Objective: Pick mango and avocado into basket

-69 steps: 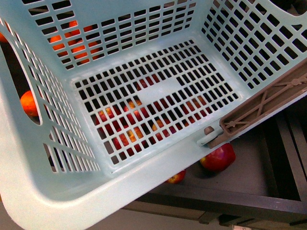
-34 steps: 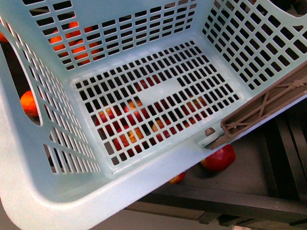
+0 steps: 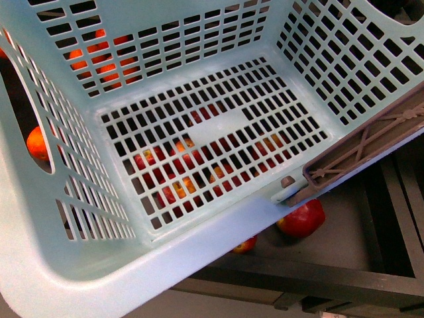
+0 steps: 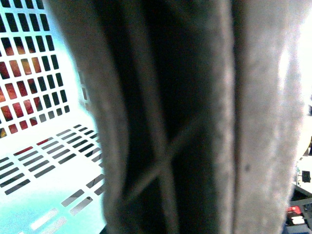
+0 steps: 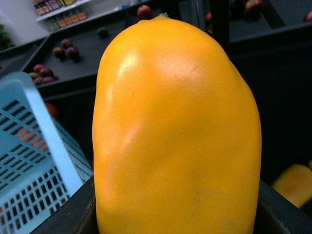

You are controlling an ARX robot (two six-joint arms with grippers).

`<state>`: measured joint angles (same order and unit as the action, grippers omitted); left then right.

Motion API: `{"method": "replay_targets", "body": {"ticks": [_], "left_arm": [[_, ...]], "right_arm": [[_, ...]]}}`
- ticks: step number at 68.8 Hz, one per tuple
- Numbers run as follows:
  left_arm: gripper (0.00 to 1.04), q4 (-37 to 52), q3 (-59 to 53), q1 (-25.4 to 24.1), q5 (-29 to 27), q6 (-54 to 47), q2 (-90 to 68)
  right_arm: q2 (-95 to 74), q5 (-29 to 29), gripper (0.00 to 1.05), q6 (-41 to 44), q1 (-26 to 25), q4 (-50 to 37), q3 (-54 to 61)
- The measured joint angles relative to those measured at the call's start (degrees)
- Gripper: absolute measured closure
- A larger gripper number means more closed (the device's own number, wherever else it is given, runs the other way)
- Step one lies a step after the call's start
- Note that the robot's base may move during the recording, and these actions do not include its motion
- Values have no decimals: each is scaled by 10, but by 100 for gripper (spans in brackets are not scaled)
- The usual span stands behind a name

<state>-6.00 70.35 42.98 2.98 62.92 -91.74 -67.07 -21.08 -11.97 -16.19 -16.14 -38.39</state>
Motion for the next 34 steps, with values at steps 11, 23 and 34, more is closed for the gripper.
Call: {"method": "replay_targets", "body": {"ticks": [11, 23, 34], "left_arm": [[92, 0, 0, 0, 0, 0, 0], [92, 0, 0, 0, 0, 0, 0], [92, 0, 0, 0, 0, 0, 0]], "right_arm": [[-25, 79, 47, -20, 134, -16, -27], [-90, 142, 47, -19, 235, -36, -58], [-124, 171, 47, -18, 263, -37, -75]]}}
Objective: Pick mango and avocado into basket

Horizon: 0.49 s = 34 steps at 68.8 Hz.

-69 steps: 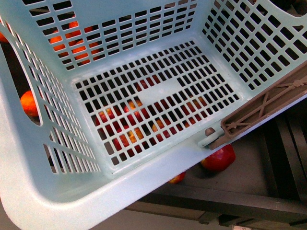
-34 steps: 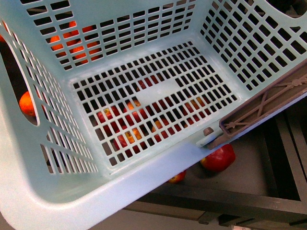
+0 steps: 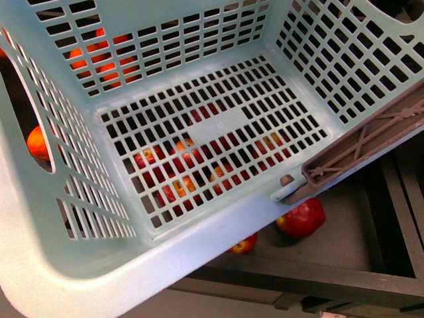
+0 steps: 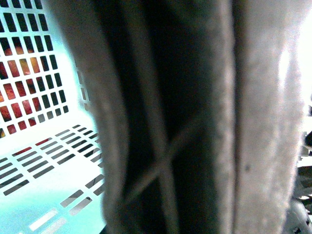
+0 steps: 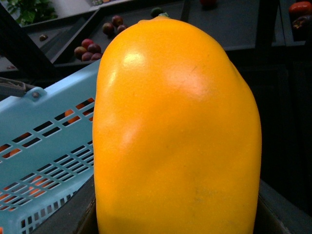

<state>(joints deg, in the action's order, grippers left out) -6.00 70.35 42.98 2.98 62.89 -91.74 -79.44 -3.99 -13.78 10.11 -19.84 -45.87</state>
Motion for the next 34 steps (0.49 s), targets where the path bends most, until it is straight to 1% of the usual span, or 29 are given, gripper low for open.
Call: {"method": "replay_targets", "body": {"ticks": [14, 19, 24, 25, 28, 29, 32, 34], "left_arm": [[92, 0, 0, 0, 0, 0, 0], [92, 0, 0, 0, 0, 0, 0], [92, 0, 0, 0, 0, 0, 0], [92, 0, 0, 0, 0, 0, 0], [92, 0, 0, 0, 0, 0, 0], [92, 0, 0, 0, 0, 0, 0], [92, 0, 0, 0, 0, 0, 0], [92, 0, 0, 0, 0, -1, 0]], "right_arm": [[-26, 1, 46, -5, 16, 8, -10], [-24, -1, 30, -6, 19, 11, -10], [-18, -1, 22, -9, 18, 15, -9], [-16, -1, 19, -10, 16, 16, -9], [-10, -1, 14, -13, 12, 17, -6], [-5, -1, 10, -17, 8, 18, -3], [9, -8, 7, -23, -3, 19, 5], [17, -10, 8, -27, -11, 21, 11]]}}
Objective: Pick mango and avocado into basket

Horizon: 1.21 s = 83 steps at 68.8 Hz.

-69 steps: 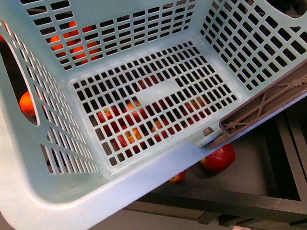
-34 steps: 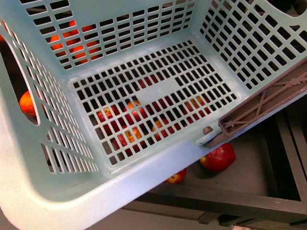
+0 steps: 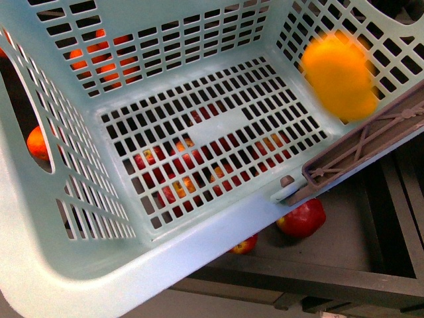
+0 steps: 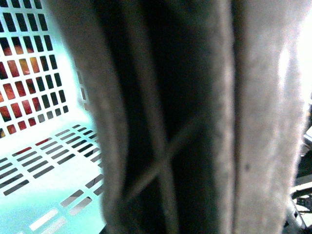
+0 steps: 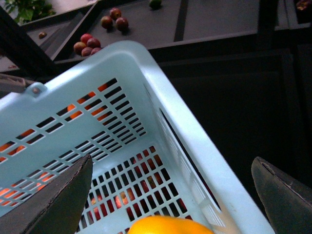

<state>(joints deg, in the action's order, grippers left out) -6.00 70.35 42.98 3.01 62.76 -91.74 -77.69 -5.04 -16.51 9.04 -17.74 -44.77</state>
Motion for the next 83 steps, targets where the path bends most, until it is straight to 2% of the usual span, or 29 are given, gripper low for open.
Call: {"method": "replay_targets", "body": {"ticks": [10, 18, 30, 33, 39, 48, 56, 60, 66, 73, 83], "left_arm": [[92, 0, -3, 0, 0, 3, -3], [92, 0, -3, 0, 0, 3, -3], [92, 0, -3, 0, 1, 2, -3], [92, 0, -3, 1, 4, 4, -3], [92, 0, -3, 0, 2, 6, -3], [92, 0, -3, 0, -1, 3, -3], [92, 0, -3, 0, 0, 5, -3], [92, 0, -3, 0, 0, 5, -3], [92, 0, -3, 0, 0, 5, -3], [92, 0, -3, 0, 0, 5, -3], [92, 0, -3, 0, 0, 5, -3]], "right_arm": [[78, 10, 9, -16, -66, 28, 43], [164, 31, 9, -8, -144, 77, 83], [185, 21, 10, 4, -162, 67, 93], [190, -12, 22, 63, -162, -47, 143], [214, -11, 35, 117, -154, -127, 198], [259, 0, 61, 149, -143, -154, 263], [283, 10, 79, 154, -135, -157, 297], [302, 44, 89, 156, -111, -157, 315], [328, 44, 102, 163, -94, -156, 336], [359, 50, 101, 163, -93, -149, 362], [368, 50, 70, 163, -93, -148, 367]]}}
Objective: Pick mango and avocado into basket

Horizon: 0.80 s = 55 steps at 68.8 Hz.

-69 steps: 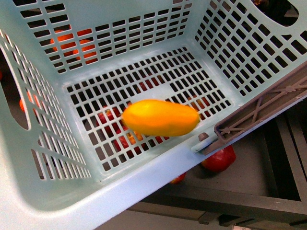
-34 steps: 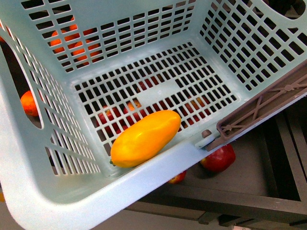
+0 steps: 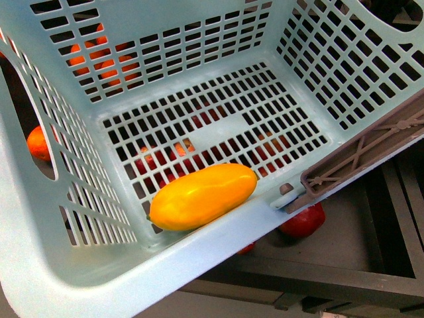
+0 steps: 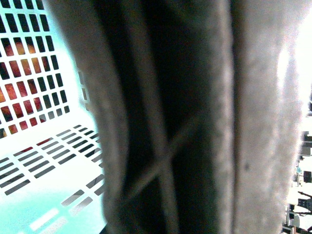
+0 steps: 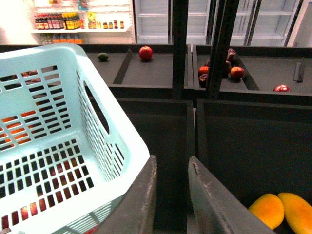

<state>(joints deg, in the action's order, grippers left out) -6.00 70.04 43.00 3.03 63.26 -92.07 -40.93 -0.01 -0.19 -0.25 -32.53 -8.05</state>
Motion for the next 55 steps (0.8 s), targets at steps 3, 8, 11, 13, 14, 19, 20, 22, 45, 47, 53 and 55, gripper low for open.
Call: {"method": "replay_targets", "body": {"ticks": [3, 8, 11, 13, 14, 19, 20, 22, 45, 47, 53, 55], "left_arm": [[92, 0, 0, 0, 0, 0, 0], [92, 0, 0, 0, 0, 0, 0], [92, 0, 0, 0, 0, 0, 0], [92, 0, 0, 0, 0, 0, 0], [92, 0, 0, 0, 0, 0, 0], [92, 0, 0, 0, 0, 0, 0], [92, 0, 0, 0, 0, 0, 0], [92, 0, 0, 0, 0, 0, 0], [92, 0, 0, 7, 12, 6, 0], [92, 0, 0, 6, 8, 5, 0], [92, 0, 0, 4, 3, 0, 0], [92, 0, 0, 4, 2, 1, 0]], "right_arm": [[0, 0, 59, 0, 0, 0, 0], [1, 0, 40, 0, 0, 0, 0], [1, 0, 30, 0, 0, 0, 0], [1, 0, 21, 0, 0, 0, 0], [1, 0, 18, 0, 0, 0, 0], [1, 0, 7, 0, 0, 0, 0], [1, 0, 7, 0, 0, 0, 0], [1, 0, 8, 0, 0, 0, 0], [2, 2, 9, 0, 0, 0, 0], [2, 2, 9, 0, 0, 0, 0], [3, 1, 9, 0, 0, 0, 0], [3, 0, 9, 0, 1, 0, 0]]}}
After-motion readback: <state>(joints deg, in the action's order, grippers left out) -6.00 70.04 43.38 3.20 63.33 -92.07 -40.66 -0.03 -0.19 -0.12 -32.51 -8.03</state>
